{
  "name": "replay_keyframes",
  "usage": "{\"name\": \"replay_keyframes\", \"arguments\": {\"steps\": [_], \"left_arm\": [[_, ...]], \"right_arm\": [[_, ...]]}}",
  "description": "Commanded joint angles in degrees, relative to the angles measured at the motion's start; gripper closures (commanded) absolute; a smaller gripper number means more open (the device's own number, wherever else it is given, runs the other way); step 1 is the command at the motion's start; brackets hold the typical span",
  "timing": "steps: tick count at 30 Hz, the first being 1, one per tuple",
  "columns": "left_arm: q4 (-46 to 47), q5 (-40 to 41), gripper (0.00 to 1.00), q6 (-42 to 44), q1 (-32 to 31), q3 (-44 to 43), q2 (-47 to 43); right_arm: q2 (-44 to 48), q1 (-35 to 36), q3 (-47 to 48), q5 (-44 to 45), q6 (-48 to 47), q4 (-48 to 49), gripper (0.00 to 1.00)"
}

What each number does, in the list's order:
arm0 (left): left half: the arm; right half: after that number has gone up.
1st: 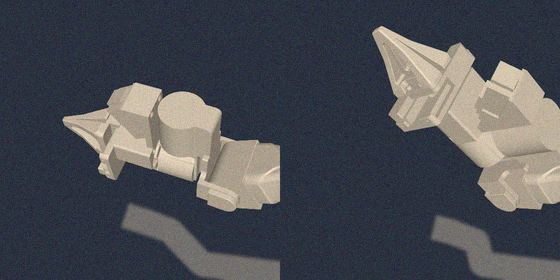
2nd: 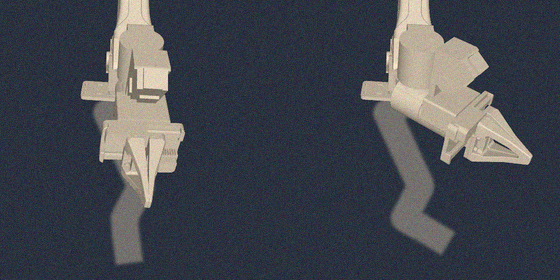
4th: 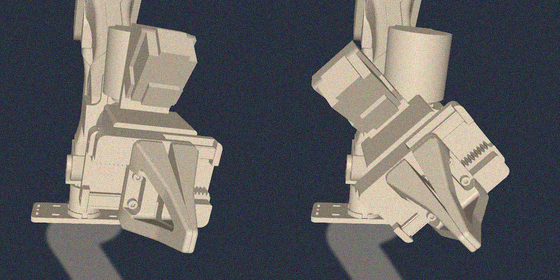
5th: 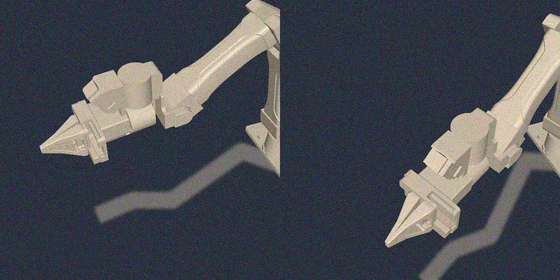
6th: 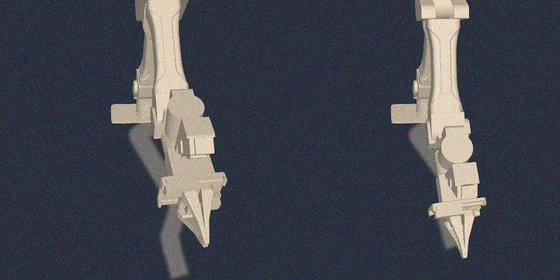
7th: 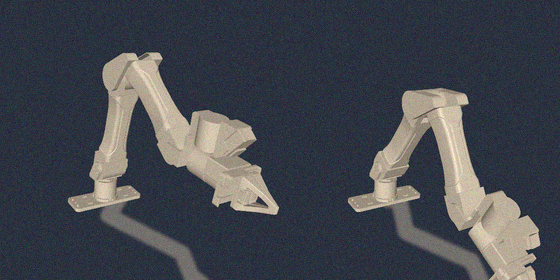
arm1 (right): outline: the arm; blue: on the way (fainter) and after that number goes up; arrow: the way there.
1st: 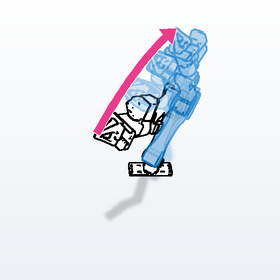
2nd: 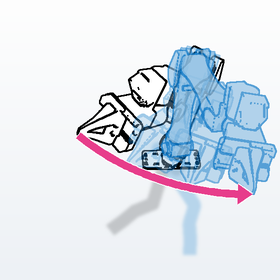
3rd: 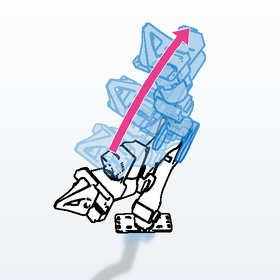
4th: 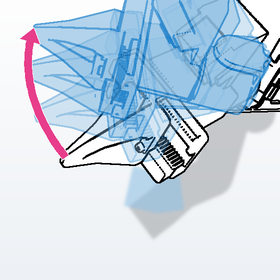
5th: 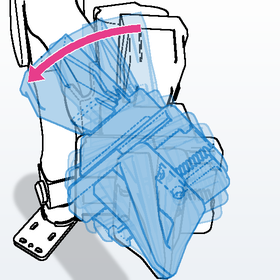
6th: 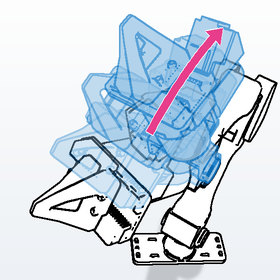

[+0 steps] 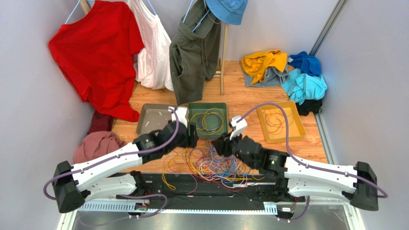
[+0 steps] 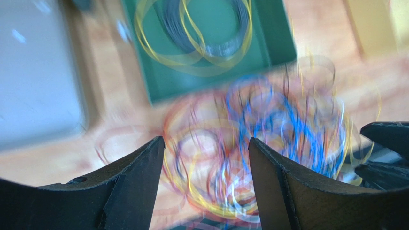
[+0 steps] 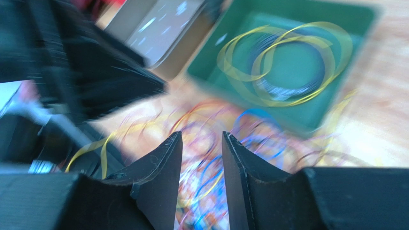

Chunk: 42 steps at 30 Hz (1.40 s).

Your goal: Untangle the cables

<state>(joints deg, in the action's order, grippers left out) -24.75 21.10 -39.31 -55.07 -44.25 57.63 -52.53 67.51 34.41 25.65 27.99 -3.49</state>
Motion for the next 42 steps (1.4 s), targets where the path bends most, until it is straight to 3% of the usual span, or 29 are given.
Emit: {"name": "replay_keyframes", "arguments": {"steps": [1, 4, 10, 16, 19, 20, 25, 27, 31, 36, 39, 42], "left_arm": [[-2.66, 3.24, 0.27, -8.14, -7.94, 5.99, -3.39], [-2.93, 3.16, 0.29, -13.06, -10.49, 11.96, -5.68], [10.24, -2.03, 0.32, -15.27, -11.11, 22.88, -8.06], [16.66, -3.00, 0.33, -14.66, -11.20, 23.95, -2.00], [18.51, -3.17, 0.51, -14.31, -11.11, 23.42, 1.52], [18.77, -3.26, 0.68, -14.39, -11.11, 23.25, 2.66], [18.69, -3.52, 0.85, -13.60, -11.11, 22.80, 3.81], [16.77, -3.18, 0.98, -12.99, -11.11, 22.37, 2.32], [6.32, -0.37, 1.00, -11.06, -11.20, 17.46, -6.80], [-9.33, 4.46, 1.00, -5.88, -11.11, 7.09, -25.44], [-13.21, 5.35, 1.00, -0.62, -11.11, -2.31, -28.88], [-15.85, 4.04, 1.00, 3.87, -11.11, -12.59, -26.17]], "right_arm": [[3.66, 10.25, -2.86, 8.27, 4.35, -5.46, 0.60], [5.68, 15.00, -4.09, 10.99, 7.34, -7.84, 0.60], [6.74, 18.62, -4.18, 14.16, 9.45, -10.83, 0.60], [5.86, 19.33, -5.58, 14.17, 12.87, -12.25, 0.60], [5.78, 19.33, -5.94, 14.17, 14.11, -12.25, 0.60], [5.86, 19.33, -6.02, 14.17, 14.29, -12.25, 0.61], [6.13, 19.59, -5.41, 14.78, 14.37, -14.00, 0.61], [6.82, 19.68, -5.15, 15.22, 14.38, -14.62, 0.61], [8.67, 20.47, -5.23, 16.01, 14.46, -15.41, 0.62], [10.52, 21.09, -4.71, 16.80, 13.24, -15.59, 0.63], [10.78, 21.61, -4.36, 16.63, 12.18, -14.71, 0.64], [10.70, 21.97, -4.09, 15.66, 10.25, -12.69, 0.64]]}}
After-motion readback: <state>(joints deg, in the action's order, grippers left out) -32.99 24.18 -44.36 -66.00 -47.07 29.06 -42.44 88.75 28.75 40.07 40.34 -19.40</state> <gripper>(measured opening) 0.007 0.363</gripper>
